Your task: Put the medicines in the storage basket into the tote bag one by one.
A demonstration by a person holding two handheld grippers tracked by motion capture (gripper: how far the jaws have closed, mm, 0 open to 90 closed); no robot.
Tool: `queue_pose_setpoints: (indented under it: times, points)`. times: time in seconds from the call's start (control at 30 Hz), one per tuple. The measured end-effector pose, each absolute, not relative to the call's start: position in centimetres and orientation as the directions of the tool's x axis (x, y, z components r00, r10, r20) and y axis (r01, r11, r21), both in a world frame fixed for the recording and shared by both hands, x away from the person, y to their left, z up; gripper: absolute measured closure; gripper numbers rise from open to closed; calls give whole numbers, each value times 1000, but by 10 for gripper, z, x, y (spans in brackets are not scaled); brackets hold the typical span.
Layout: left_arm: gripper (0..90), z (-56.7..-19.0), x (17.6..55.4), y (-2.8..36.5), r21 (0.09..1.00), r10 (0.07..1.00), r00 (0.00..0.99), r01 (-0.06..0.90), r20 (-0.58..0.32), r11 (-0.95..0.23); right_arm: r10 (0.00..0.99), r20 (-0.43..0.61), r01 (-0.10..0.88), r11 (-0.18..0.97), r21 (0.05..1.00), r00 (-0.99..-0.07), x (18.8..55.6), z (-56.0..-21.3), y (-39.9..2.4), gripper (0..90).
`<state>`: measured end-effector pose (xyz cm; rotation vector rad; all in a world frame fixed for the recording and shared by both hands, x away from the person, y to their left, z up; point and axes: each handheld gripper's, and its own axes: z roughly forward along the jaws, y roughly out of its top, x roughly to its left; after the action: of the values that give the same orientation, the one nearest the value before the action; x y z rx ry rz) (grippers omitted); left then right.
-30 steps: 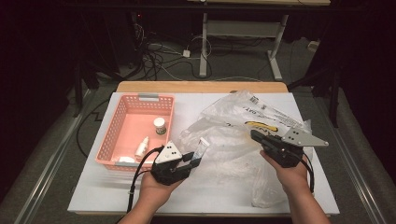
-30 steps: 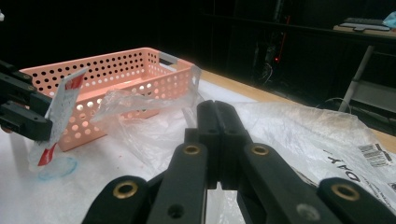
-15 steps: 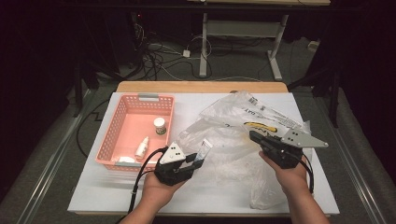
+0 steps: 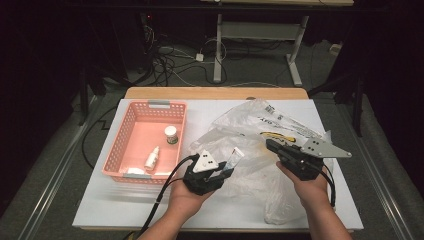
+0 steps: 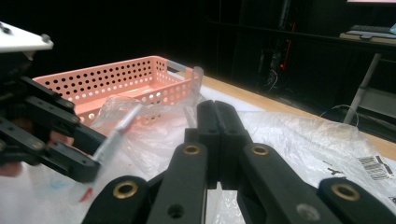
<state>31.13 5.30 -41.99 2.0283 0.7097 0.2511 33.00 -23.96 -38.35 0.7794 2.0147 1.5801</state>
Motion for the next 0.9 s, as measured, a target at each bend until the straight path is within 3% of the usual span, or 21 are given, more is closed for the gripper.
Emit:
queue_pose_setpoints:
  times: [0.9]
  points:
    - [677, -442, 354, -18, 834, 587, 804, 388, -98, -392, 683, -5, 133, 149, 980, -730, 331, -376, -243, 900]
